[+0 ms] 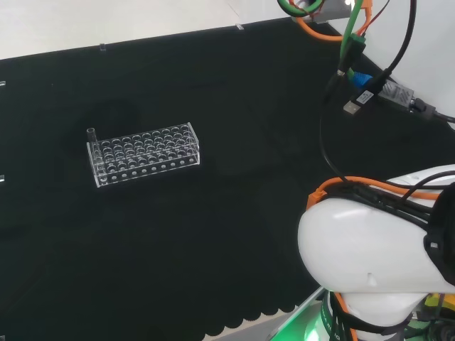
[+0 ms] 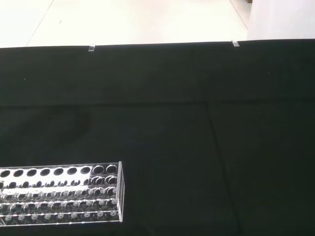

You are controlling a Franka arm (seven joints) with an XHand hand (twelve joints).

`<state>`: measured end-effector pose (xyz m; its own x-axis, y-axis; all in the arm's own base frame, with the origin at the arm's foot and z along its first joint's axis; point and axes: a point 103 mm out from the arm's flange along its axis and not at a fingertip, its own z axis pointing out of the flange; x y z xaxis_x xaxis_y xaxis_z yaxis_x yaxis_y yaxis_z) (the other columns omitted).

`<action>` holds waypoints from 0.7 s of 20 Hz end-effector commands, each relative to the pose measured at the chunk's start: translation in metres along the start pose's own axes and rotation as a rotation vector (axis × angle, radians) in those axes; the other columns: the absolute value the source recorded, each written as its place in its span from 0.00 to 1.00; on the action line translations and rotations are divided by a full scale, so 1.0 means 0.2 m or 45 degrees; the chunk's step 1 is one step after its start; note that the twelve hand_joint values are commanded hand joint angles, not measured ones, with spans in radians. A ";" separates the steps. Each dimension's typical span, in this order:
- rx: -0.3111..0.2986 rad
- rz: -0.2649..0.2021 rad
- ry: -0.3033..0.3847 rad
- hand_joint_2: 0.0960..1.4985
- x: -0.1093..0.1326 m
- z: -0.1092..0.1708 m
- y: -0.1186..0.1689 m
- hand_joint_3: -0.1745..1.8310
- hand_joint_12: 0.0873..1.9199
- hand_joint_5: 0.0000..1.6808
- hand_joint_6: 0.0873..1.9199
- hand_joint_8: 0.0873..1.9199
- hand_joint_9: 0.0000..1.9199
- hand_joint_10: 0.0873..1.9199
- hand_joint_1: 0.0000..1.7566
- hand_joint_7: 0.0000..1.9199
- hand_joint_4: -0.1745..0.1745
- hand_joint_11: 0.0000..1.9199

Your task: Pick up the test tube.

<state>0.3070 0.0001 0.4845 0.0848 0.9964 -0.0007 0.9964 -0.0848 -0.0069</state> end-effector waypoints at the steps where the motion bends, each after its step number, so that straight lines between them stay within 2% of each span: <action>1: -0.139 0.114 -0.155 0.42 -0.38 -0.30 -0.29 0.35 0.81 0.14 0.20 0.40 0.09 0.48 0.41 0.10 0.47 0.00; 2: -0.145 0.120 -0.164 0.44 -0.41 -0.32 -0.31 0.32 0.81 0.12 0.14 0.39 0.08 0.48 0.38 0.08 0.47 0.00; 4: -0.147 0.114 -0.159 0.47 -0.41 -0.32 -0.31 0.29 0.81 0.11 0.09 0.39 0.08 0.48 0.36 0.07 0.47 0.00; 8: -0.142 0.103 -0.128 0.47 -0.40 -0.30 -0.31 0.28 0.80 0.11 0.08 0.39 0.08 0.48 0.35 0.07 0.47 0.00; 14: -0.098 0.054 0.008 0.47 -0.35 -0.25 -0.26 0.28 0.80 0.11 0.07 0.39 0.08 0.48 0.36 0.09 0.47 0.00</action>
<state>0.2793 -0.0398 0.5216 0.1144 0.9926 -0.0412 0.9921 -0.1120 0.0562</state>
